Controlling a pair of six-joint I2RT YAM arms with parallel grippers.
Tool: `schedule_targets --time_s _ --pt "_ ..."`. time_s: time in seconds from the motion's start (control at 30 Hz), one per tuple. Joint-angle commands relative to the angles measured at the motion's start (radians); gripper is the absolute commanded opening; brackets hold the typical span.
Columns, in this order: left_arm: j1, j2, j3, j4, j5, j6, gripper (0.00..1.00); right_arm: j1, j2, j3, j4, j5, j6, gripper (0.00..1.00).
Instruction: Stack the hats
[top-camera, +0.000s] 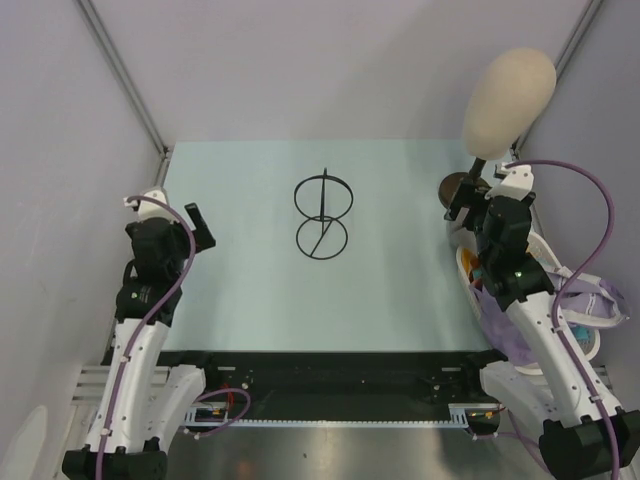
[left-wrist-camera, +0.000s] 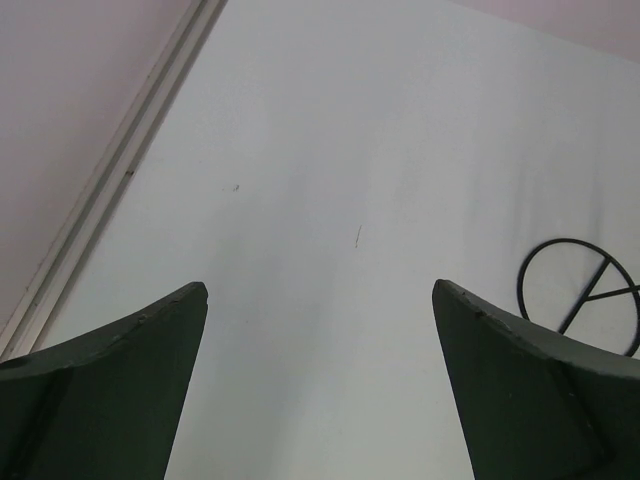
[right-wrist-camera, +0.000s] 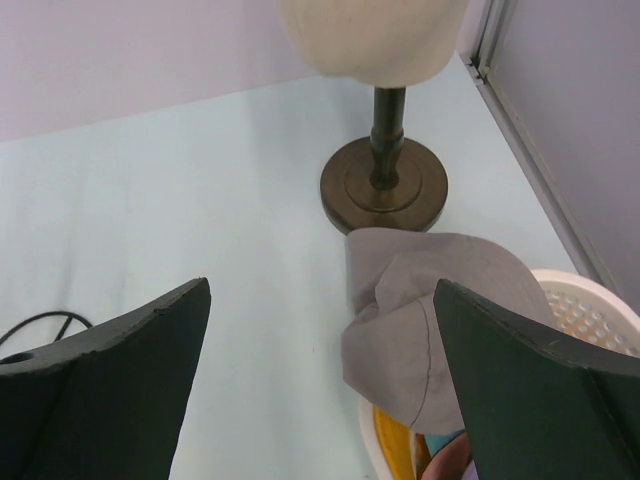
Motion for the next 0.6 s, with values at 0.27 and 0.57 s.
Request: schedule_targets --time_s 0.27,0.57 --pt "-0.011 -0.053 0.051 -0.05 0.159 -0.058 1.0 -0.056 -0.018 0.281 -0.238 -0.092 -0.008 0.99" --pt "-0.169 -0.015 0.09 -0.136 0.113 -0.011 1.0 -0.131 -0.07 0.524 -0.876 0.035 0.581 0.98"
